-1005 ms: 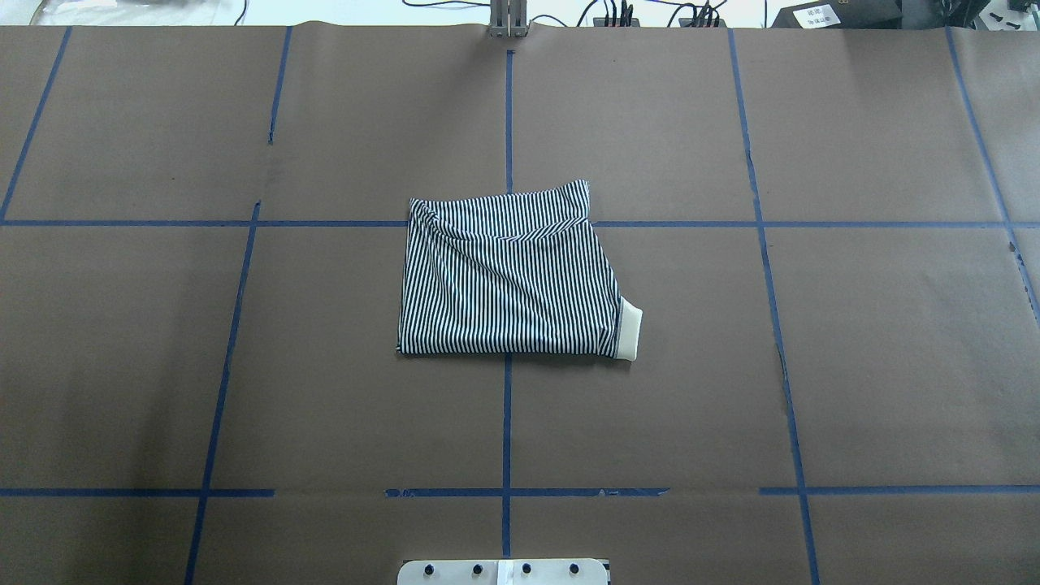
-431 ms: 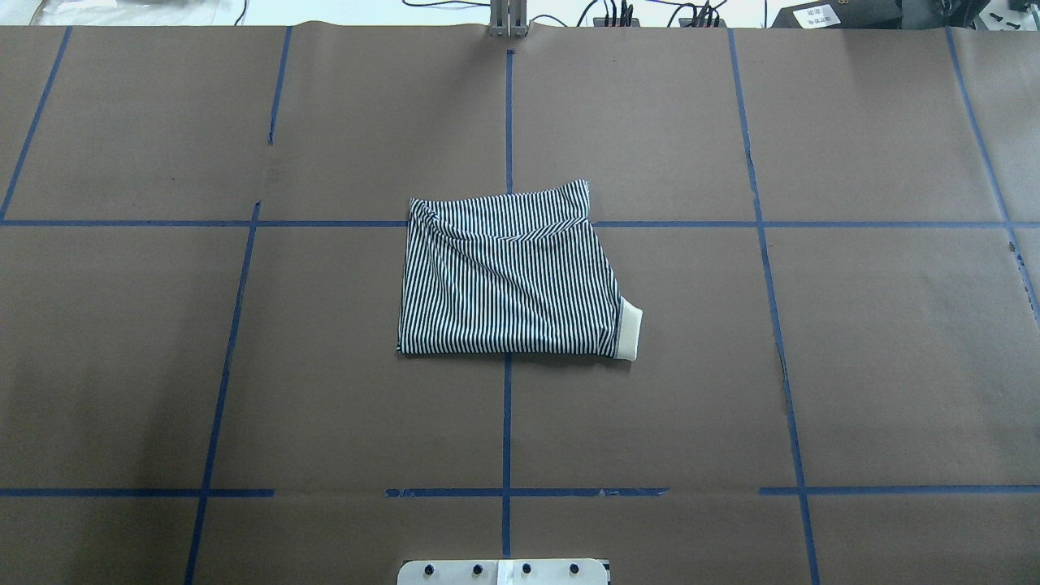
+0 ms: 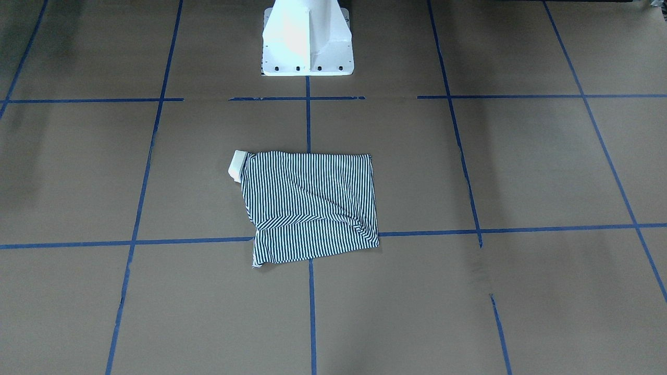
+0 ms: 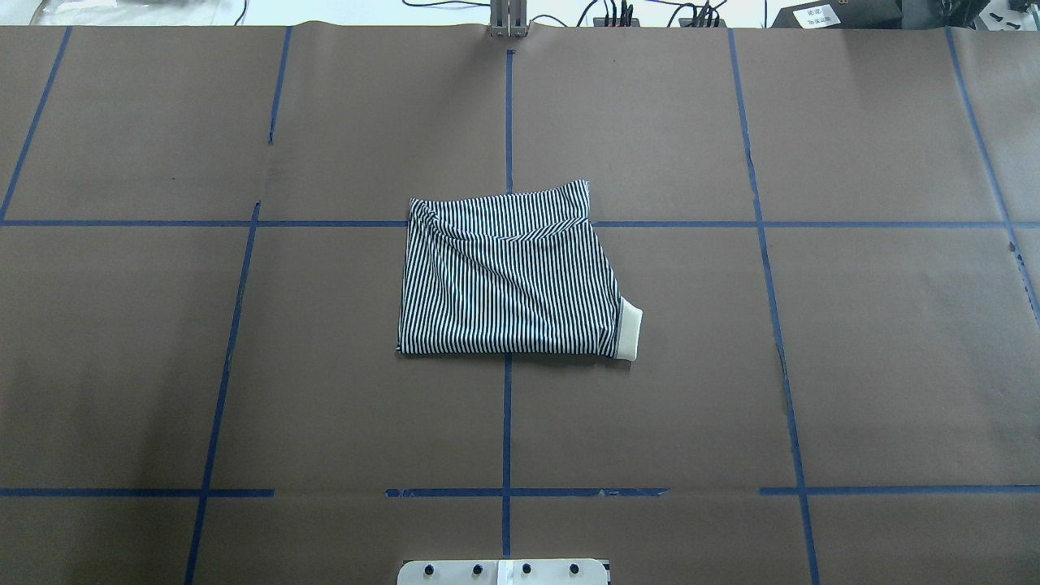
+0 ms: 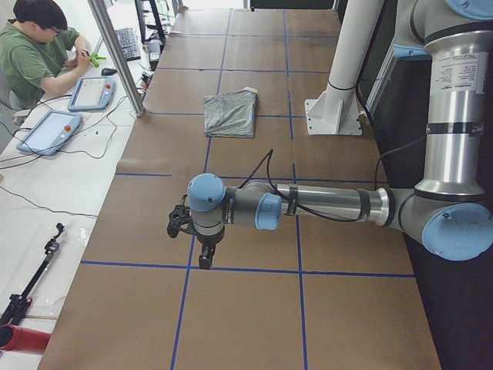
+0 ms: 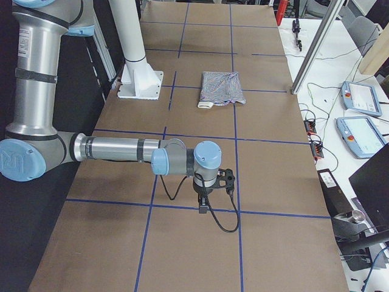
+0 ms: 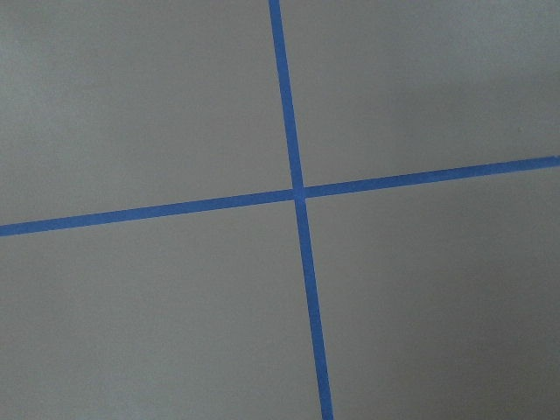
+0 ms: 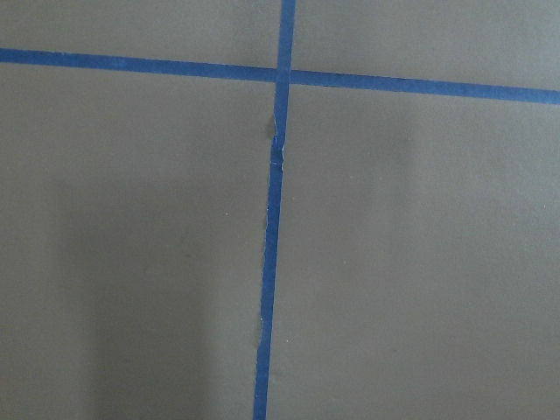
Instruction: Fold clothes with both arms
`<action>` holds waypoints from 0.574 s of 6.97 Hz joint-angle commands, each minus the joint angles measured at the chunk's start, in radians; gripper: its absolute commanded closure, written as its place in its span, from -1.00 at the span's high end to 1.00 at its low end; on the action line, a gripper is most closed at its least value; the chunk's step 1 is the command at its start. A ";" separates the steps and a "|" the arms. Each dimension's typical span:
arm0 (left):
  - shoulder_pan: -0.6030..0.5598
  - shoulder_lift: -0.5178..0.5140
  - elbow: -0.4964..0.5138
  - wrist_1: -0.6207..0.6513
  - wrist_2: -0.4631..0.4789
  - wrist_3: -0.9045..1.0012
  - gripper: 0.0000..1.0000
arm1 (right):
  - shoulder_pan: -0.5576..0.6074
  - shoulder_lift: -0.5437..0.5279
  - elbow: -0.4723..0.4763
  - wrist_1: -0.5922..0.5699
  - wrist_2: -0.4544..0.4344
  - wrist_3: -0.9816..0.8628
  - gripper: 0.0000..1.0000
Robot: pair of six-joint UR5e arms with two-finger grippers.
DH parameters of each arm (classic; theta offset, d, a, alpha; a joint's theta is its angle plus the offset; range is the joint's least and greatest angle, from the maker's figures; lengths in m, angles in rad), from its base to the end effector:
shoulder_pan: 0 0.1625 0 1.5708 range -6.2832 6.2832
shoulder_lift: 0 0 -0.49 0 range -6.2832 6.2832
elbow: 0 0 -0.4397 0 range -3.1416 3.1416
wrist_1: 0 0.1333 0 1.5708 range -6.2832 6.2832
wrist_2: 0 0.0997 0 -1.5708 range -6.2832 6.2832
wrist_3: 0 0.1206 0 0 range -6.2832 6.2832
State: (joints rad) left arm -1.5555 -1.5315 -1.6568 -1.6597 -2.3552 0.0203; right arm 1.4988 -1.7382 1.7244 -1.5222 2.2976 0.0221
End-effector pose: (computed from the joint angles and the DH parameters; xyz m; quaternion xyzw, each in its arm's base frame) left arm -0.0400 -0.5310 0.7027 0.0636 0.3812 0.0423 0.9213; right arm 0.0199 -0.4634 0.7383 -0.0005 -0.3558 -0.0295 0.9341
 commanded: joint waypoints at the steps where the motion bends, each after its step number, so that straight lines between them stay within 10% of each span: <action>1: 0.000 0.002 0.000 0.000 0.001 0.000 1.00 | 0.001 -0.001 0.003 0.000 0.000 -0.001 1.00; 4: 0.000 0.004 0.008 0.000 0.001 0.000 1.00 | 0.001 -0.003 0.001 -0.001 -0.001 -0.001 1.00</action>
State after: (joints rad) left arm -1.5555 -1.5281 -1.6509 -1.6598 -2.3547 0.0200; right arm 1.4991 -1.7405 1.7295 -1.5228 2.2972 0.0215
